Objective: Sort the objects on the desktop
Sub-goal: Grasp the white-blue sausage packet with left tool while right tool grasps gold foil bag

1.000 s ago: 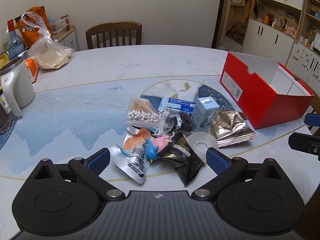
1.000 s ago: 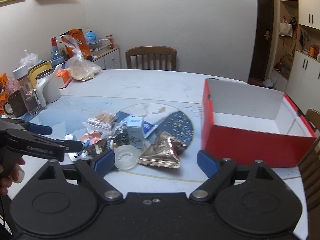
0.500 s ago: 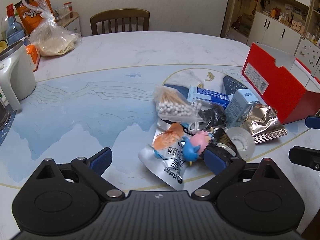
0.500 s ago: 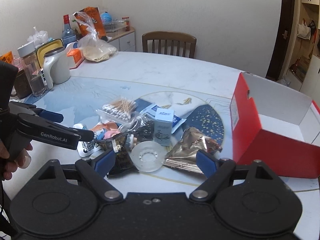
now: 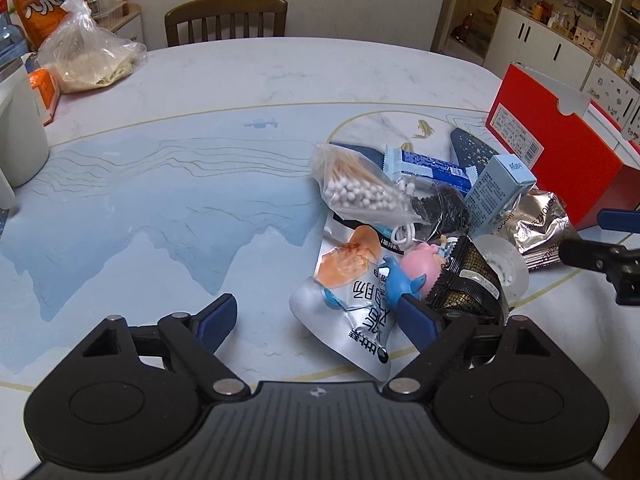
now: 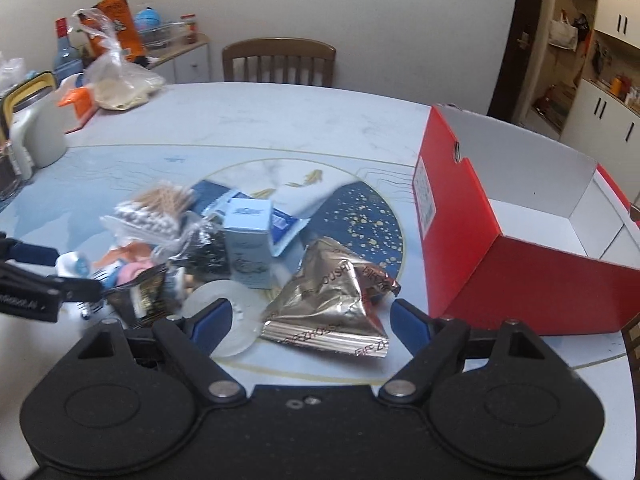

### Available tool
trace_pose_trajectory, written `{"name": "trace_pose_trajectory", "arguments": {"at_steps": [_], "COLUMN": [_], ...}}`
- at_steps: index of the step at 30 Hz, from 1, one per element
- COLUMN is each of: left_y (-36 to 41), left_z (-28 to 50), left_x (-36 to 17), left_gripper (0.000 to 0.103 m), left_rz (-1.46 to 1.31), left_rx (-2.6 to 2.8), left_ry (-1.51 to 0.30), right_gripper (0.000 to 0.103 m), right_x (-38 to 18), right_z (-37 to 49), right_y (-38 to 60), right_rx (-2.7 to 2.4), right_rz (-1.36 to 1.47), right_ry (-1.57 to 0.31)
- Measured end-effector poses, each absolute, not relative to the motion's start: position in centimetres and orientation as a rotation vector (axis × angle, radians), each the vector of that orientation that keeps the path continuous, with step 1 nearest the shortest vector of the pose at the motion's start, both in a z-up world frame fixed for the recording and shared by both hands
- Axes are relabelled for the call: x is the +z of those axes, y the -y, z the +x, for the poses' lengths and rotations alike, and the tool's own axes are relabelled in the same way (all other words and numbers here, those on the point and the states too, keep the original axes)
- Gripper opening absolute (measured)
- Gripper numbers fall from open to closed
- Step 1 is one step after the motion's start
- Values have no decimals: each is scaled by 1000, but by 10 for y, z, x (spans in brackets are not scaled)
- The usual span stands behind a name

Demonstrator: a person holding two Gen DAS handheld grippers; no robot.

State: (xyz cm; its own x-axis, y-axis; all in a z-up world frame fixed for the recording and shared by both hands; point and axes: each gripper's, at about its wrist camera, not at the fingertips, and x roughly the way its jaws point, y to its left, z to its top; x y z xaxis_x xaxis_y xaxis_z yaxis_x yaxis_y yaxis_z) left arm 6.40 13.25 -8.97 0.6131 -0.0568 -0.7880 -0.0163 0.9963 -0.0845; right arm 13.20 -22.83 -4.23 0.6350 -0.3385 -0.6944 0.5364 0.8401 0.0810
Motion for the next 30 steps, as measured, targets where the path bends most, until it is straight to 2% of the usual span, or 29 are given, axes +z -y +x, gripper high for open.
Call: {"name": "trace_pose_trajectory", "arguments": {"at_steps": [4,6,10,17,20,23,27,30], "left_y": [-135,-135,-135,-136,-137,-138,-139,-141], "left_z": [68,71,74,79,80,81,82,83], "left_x": [-93,-95,-98,-98,-98,-99,-99,-98], "left_gripper": [85,72,66,44,43,42,42,42], "left_rz": [-95,-103,-107,-135,-145,-154,-169,-176], "left_rx": [-40,-59,-81,-132,-146,-155,-161,-162], "left_ry": [-911,-915,-917,-911,-908,-906,-904,-903], "right_gripper": [85,85,85,85,84,71,68,61], "right_x": [-49,-52,-57,-66,-69,-72,-74,-74], "right_z": [140,144,150,159,161,163,164,163], "right_y": [233,235,239,245,250,254,256,257], "right_rx": [-523,-530,-542,-564,-575,-575,-581,-587], "right_rz": [296,298,317,346,365,384,396,396], "right_ry": [-738,-747,-762,-784,-788,-798,-802,-800]}}
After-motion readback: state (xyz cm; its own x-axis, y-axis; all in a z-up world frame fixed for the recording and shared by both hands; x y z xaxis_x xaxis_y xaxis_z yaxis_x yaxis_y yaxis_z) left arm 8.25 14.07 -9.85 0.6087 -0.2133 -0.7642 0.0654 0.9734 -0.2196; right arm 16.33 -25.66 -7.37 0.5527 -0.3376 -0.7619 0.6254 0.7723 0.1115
